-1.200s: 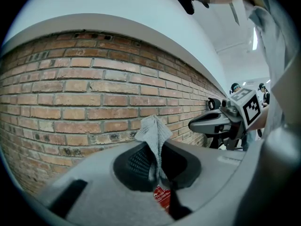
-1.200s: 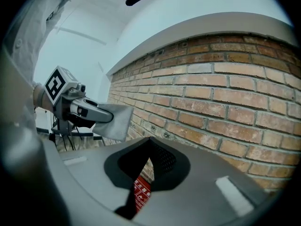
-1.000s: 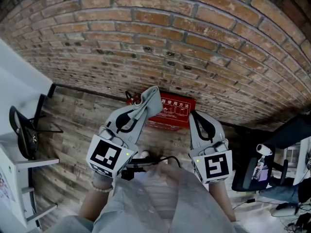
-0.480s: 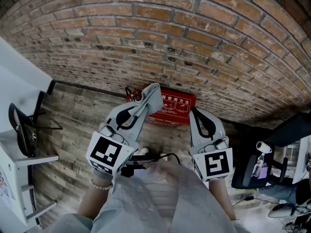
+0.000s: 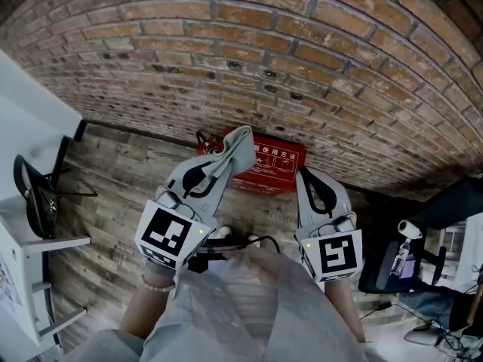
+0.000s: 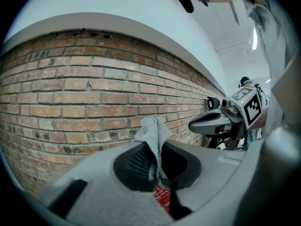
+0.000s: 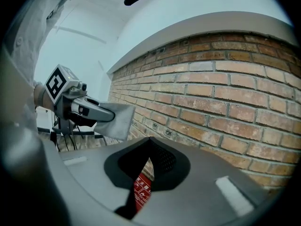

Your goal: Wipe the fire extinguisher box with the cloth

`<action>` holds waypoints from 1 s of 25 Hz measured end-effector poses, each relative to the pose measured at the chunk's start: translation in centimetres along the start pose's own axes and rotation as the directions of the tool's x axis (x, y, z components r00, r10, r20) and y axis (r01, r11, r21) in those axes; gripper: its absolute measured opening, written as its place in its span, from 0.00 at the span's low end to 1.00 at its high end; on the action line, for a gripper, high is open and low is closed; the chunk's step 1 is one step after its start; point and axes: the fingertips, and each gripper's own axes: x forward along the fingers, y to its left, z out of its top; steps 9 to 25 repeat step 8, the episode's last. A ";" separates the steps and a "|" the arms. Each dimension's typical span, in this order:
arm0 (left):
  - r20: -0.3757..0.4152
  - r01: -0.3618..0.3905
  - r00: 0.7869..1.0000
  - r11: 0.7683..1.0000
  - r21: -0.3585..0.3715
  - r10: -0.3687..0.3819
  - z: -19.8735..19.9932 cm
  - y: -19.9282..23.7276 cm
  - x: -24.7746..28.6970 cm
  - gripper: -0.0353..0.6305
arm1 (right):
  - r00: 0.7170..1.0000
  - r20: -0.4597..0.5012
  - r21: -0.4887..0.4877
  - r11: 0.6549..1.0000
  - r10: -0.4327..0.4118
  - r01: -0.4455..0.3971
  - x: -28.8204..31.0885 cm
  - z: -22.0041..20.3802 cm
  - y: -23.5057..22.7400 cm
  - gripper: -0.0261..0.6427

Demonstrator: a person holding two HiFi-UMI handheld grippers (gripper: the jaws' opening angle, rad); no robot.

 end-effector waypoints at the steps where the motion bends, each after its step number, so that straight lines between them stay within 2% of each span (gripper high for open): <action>1: 0.001 -0.001 1.000 1.000 -0.003 0.001 0.0 0.0 0.0 0.07 | 1.000 -0.002 -0.002 1.000 0.001 -0.001 0.0 0.0 0.1 0.05; 25: -0.001 -0.002 1.000 1.000 0.002 0.002 -0.2 0.3 0.0 0.07 | 1.000 0.002 -0.005 1.000 0.015 -0.015 0.2 -0.2 0.3 0.05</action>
